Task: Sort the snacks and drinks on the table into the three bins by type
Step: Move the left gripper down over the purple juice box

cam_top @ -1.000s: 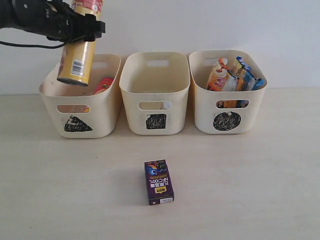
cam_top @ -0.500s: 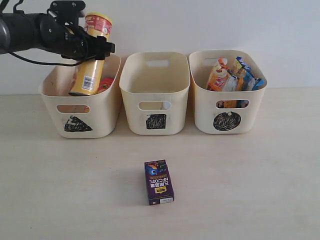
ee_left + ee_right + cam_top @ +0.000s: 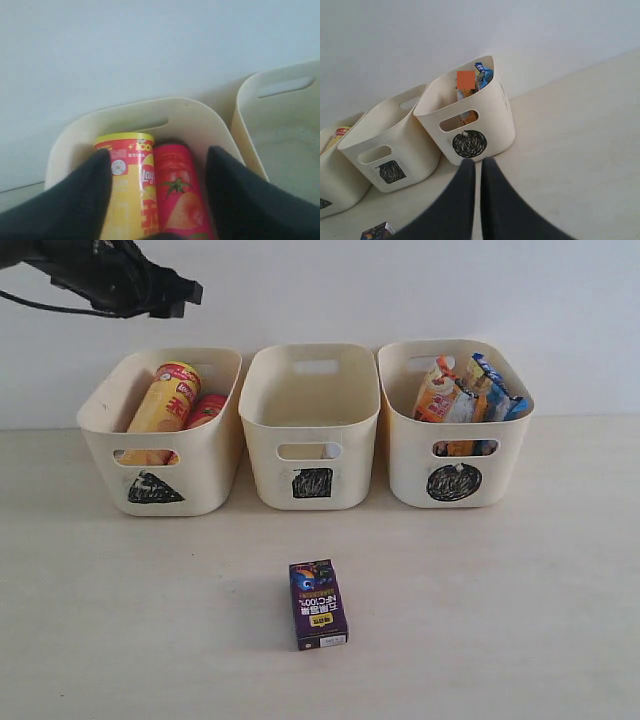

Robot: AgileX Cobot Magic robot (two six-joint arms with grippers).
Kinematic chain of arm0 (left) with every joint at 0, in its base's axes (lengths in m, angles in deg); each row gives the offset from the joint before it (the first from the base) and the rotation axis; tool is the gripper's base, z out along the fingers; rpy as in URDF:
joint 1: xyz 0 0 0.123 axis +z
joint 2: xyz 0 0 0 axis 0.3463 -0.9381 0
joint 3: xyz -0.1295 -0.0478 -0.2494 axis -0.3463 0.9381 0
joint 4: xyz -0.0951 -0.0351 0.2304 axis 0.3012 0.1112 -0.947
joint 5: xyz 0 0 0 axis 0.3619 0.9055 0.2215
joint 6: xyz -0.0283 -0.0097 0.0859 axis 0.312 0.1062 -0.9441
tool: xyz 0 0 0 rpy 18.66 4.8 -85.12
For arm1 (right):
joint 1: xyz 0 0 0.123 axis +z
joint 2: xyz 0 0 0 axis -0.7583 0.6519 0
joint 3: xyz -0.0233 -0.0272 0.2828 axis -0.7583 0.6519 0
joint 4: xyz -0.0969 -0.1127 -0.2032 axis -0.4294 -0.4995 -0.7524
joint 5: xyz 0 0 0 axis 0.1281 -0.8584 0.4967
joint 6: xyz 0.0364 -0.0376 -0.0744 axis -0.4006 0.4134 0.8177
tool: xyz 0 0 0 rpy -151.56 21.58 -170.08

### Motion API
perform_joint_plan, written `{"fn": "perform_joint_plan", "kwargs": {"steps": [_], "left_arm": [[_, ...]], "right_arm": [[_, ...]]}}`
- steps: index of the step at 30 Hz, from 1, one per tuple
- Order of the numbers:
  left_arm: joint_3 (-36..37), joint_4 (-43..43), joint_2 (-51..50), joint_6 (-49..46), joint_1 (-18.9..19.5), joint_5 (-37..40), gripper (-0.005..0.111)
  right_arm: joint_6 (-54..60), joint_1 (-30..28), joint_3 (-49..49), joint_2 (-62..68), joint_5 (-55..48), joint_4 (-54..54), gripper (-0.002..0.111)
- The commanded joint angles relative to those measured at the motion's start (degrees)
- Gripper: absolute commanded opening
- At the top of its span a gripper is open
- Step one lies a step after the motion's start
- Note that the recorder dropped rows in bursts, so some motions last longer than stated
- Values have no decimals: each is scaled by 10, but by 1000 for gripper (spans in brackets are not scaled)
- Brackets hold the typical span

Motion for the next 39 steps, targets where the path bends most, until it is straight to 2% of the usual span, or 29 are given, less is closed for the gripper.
{"fn": "perform_joint_plan", "kwargs": {"steps": [1,2,3,7,11,14,23,26,29,36,39], "left_arm": [[-5,-3,45,5,0,66,16],[-5,7,60,5,0,96,5],[-5,14,66,5,0,112,4],[-5,100,96,5,-1,228,4],[-5,157,109,2,-4,273,4],[-1,158,117,2,-19,309,4],[43,159,135,4,-100,374,4],[49,153,134,41,-130,374,4],[53,150,131,104,-151,374,14],[96,155,125,204,-195,374,60],[122,155,117,231,-213,374,74]], "right_arm": [[1,1,0,-3,2,-1,0],[1,1,0,-3,2,-1,0],[1,1,0,-3,2,-1,0],[1,1,0,-3,2,-1,0],[1,1,0,-3,2,-1,0],[1,1,0,-3,2,-1,0],[1,1,0,-3,2,-1,0],[1,1,0,-3,2,-1,0],[1,1,0,-3,2,-1,0],[1,1,0,-3,2,-1,0],[1,1,0,-3,3,-1,0]]}}
